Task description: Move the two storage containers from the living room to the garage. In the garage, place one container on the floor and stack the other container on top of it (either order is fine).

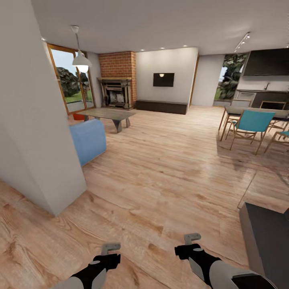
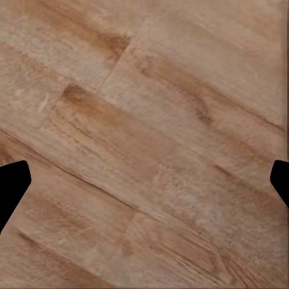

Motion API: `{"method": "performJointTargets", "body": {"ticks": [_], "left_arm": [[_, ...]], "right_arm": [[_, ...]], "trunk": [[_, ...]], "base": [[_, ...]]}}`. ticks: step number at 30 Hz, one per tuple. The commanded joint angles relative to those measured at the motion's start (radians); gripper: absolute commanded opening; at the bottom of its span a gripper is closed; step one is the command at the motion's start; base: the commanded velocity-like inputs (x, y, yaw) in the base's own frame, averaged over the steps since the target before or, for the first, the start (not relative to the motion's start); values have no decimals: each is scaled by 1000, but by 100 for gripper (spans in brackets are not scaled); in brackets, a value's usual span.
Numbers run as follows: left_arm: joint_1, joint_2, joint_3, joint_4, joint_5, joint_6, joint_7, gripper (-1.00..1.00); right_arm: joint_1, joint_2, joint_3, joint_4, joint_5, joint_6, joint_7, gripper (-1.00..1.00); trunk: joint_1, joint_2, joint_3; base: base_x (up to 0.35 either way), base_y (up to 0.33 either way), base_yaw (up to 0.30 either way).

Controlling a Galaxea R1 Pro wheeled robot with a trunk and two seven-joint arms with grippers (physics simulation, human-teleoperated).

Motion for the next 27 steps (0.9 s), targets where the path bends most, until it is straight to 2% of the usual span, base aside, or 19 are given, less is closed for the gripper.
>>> {"method": "performJointTargets", "body": {"ticks": [1,16,27], "left_arm": [[-1,0,5,1,1,-4,2,100],[-1,0,5,0,1,-4,2,100],[-1,0,5,-1,1,-3,2,100]], "right_arm": [[-1,0,7,2,2,-2,-5,100],[-1,0,7,2,2,-2,-5,100],[-1,-1,7,2,2,-3,-5,100]], "trunk": [[1,0,-1],[1,0,-1],[1,0,-1]], "base": [[345,0,-122],[345,0,-113],[345,0,-11]]}}
